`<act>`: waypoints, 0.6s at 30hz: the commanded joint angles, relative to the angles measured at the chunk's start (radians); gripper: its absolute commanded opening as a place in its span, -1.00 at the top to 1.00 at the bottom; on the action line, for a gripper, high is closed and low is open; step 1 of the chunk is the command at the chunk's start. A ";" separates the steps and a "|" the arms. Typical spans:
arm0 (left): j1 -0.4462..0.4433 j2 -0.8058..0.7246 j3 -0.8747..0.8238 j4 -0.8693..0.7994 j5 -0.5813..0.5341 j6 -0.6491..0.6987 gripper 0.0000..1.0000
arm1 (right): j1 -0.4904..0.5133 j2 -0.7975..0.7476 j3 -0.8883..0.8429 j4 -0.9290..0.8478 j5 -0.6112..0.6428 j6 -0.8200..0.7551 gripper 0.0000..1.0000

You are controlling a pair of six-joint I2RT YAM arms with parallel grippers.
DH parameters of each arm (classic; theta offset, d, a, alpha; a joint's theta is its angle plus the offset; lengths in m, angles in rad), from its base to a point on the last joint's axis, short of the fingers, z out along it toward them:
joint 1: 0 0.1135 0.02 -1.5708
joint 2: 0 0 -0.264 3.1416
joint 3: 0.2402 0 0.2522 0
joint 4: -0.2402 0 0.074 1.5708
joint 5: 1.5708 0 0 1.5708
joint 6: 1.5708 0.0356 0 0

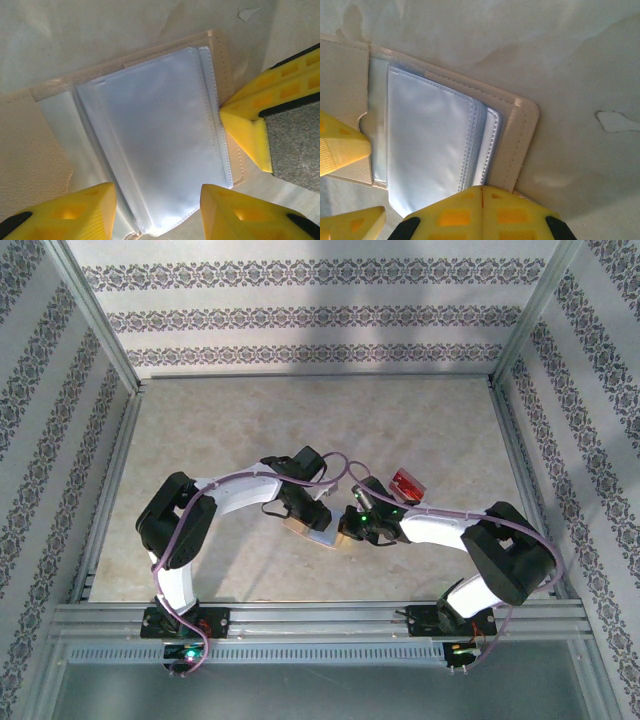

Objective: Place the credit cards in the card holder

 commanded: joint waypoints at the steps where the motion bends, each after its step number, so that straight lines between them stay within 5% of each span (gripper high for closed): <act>1: -0.014 0.035 -0.019 0.015 0.010 -0.026 0.07 | 0.015 0.010 -0.028 0.000 0.013 0.005 1.00; 18: -0.009 0.063 -0.031 0.026 0.043 -0.053 0.52 | 0.027 -0.025 -0.029 -0.016 0.021 0.009 1.00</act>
